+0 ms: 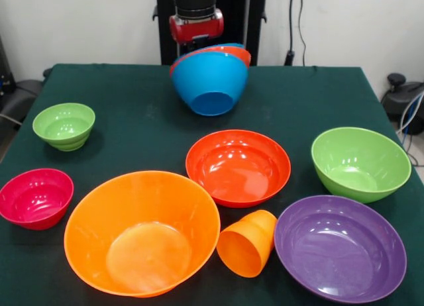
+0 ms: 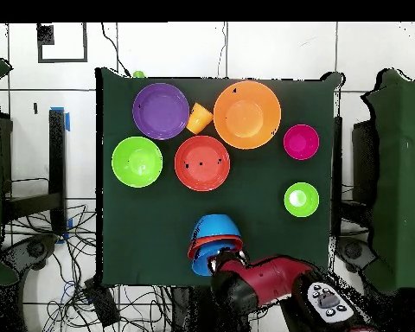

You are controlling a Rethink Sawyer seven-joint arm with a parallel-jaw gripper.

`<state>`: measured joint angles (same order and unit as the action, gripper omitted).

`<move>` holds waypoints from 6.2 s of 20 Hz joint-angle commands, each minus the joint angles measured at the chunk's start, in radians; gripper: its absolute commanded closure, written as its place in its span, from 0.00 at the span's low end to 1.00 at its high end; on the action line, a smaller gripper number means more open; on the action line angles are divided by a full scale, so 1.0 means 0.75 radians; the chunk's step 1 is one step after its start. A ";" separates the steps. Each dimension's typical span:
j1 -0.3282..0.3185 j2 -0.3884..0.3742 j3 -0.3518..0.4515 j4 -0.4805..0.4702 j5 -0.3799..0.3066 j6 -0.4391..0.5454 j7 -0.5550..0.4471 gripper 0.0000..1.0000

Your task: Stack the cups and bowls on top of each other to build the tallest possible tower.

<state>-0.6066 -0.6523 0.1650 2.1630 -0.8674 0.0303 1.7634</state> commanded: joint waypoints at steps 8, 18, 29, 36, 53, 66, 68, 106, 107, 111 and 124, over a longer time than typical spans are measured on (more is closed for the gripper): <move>0.062 0.010 0.057 -0.199 0.089 0.020 0.152 1.00; 0.115 -0.017 0.042 -0.218 0.254 0.130 0.167 1.00; 0.281 -0.253 0.120 0.061 0.758 0.603 0.217 1.00; 0.309 -0.232 0.126 0.089 0.906 0.728 0.162 1.00; 0.262 -0.174 0.207 0.145 1.023 0.574 0.112 1.00; 0.302 -0.289 0.066 -0.074 0.795 0.758 -0.010 1.00; 0.301 -0.294 0.054 -0.107 0.749 0.750 -0.024 1.00; 0.091 -0.185 0.213 -0.392 0.586 0.808 -0.185 1.00; 0.088 -0.180 0.215 -0.401 0.584 0.807 -0.185 1.00; 0.062 -0.167 0.257 -0.447 0.588 0.850 -0.231 1.00; 0.117 -0.034 0.288 -0.656 0.539 0.903 -0.186 1.00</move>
<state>-0.5664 -0.7699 0.3033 1.7768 -0.3811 0.6131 1.7634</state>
